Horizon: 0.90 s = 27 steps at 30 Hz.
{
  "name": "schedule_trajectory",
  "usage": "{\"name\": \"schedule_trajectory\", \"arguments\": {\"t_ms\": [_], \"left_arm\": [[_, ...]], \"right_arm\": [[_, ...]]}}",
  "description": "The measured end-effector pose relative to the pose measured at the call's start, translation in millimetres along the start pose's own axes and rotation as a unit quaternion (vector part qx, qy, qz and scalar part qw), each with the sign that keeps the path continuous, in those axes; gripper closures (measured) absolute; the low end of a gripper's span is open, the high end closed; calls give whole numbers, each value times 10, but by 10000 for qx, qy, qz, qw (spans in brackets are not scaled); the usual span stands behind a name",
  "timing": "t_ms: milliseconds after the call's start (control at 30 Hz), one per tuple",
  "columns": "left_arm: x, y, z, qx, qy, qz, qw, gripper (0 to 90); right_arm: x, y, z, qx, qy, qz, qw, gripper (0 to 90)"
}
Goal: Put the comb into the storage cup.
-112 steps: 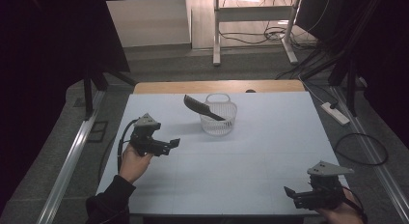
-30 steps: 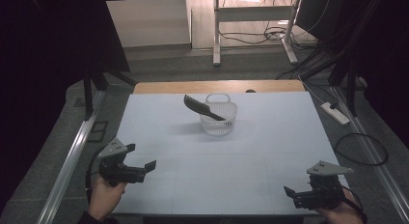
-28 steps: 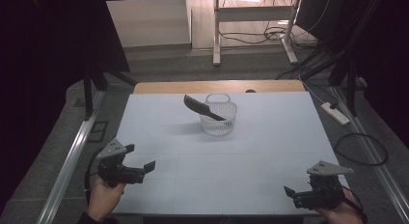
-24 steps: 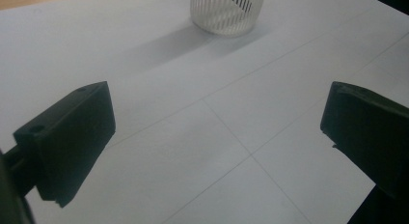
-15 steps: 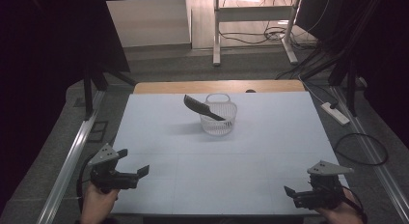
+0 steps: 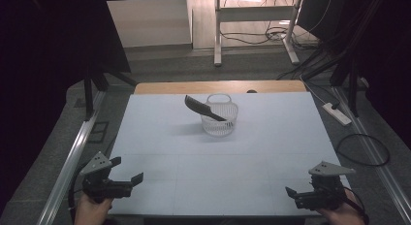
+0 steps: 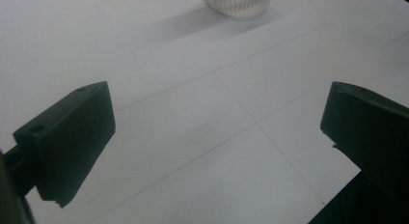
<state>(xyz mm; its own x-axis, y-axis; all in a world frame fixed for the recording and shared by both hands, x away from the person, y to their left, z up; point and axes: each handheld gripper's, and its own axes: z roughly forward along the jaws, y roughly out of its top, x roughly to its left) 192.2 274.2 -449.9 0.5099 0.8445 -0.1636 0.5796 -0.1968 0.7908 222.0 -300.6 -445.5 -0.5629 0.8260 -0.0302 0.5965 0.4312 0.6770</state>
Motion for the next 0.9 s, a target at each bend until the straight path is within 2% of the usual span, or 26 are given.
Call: {"name": "schedule_trajectory", "arguments": {"t_ms": [567, 900], "left_arm": [[-30, -149, -99, 111, 158, 13, 9998, 0], [-76, -216, -99, 317, 300, 132, 9990, 0]], "right_arm": [[-5, 0, -4, -12, -47, 41, 10000, 0], [-6, 0, -6, -24, -69, 58, 10000, 0]]}}
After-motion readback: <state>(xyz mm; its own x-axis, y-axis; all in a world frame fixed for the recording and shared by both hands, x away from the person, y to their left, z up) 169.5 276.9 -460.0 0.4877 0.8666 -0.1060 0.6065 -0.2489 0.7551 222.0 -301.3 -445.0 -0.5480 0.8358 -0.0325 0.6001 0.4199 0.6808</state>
